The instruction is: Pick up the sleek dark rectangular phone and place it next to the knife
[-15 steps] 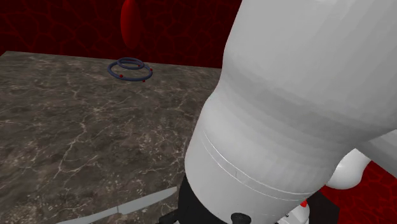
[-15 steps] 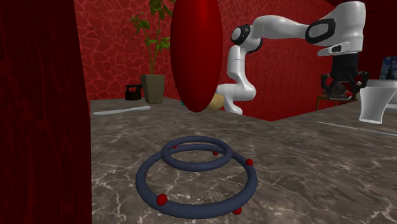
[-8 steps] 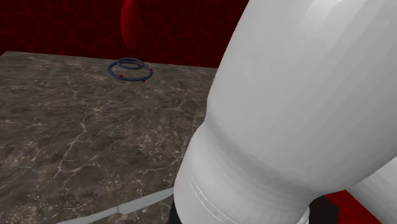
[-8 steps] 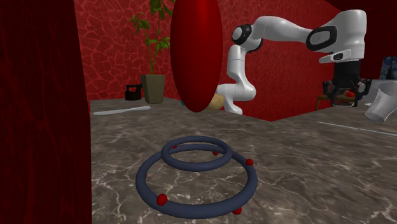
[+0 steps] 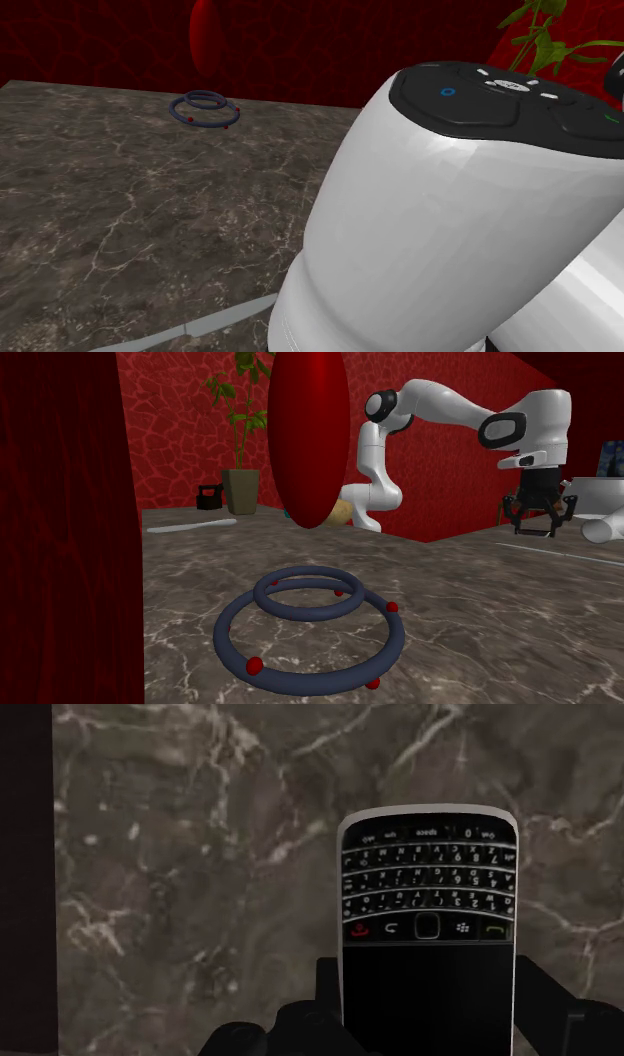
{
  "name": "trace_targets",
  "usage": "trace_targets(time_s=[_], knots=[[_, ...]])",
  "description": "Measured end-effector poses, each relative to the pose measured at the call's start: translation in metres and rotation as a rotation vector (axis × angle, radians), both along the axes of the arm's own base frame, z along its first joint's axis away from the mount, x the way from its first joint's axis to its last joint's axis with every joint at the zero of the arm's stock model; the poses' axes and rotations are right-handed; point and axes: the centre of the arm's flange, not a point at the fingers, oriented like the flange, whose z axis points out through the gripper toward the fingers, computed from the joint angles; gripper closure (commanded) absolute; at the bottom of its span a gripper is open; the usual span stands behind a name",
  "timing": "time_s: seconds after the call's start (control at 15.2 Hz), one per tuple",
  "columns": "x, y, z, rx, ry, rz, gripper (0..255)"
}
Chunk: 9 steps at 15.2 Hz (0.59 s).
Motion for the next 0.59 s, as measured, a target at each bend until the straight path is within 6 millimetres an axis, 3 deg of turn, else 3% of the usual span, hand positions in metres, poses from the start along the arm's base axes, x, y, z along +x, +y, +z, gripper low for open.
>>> trace_targets(time_s=[0.4,0.46,0.59], knots=[[-0.0006,0.0000,-0.0028,0.000,0.000,0.000,255],[-0.0006,0.0000,-0.0028,0.000,0.000,0.000,0],[-0.0006,0.0000,-0.0028,0.000,0.000,0.000,0]])
